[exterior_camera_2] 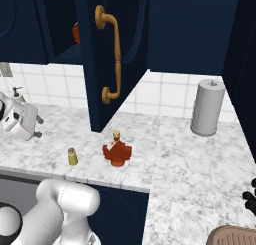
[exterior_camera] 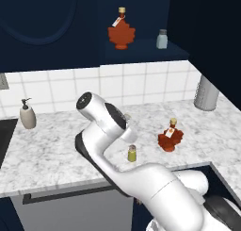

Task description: Put the shaker and condiment bottle from the counter next to their counterparts in the cabinet.

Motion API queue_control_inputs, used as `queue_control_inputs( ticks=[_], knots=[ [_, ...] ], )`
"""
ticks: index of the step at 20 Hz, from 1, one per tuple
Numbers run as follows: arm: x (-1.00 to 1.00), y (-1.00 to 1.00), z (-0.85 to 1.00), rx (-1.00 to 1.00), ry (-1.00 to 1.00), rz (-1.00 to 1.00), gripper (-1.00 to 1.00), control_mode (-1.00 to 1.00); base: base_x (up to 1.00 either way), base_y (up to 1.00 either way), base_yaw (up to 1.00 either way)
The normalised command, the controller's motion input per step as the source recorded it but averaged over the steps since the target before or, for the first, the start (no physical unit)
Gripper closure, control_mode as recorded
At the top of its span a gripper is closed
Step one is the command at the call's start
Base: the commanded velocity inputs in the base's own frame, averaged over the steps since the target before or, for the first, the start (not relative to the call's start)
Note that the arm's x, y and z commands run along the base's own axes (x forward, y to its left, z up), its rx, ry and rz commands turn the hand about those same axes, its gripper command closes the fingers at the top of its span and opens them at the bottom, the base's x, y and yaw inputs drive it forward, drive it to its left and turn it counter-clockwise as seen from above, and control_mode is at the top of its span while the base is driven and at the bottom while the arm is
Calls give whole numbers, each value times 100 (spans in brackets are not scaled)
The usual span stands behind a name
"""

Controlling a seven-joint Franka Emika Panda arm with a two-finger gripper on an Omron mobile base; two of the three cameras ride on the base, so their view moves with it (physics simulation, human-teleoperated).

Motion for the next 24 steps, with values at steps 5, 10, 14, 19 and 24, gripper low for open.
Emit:
queue_control_inputs(
  ticks=[5, 10, 14, 19, 24],
  knots=[
    [1, 8, -89, 2, -16, -3, -100, -100, 0, 0, 0],
    [0, -2, -79, 0, -3, 0, -100, -100, 0, 0, 0],
    [13, -1, -20, 1, 0, 0, -100, -100, 0, 0, 0],
    [33, -10, -13, 0, 1, 0, -100, -100, 0, 0, 0],
    [38, -1, -15, 0, 7, 0, -100, -100, 0, 0, 0]
  ],
)
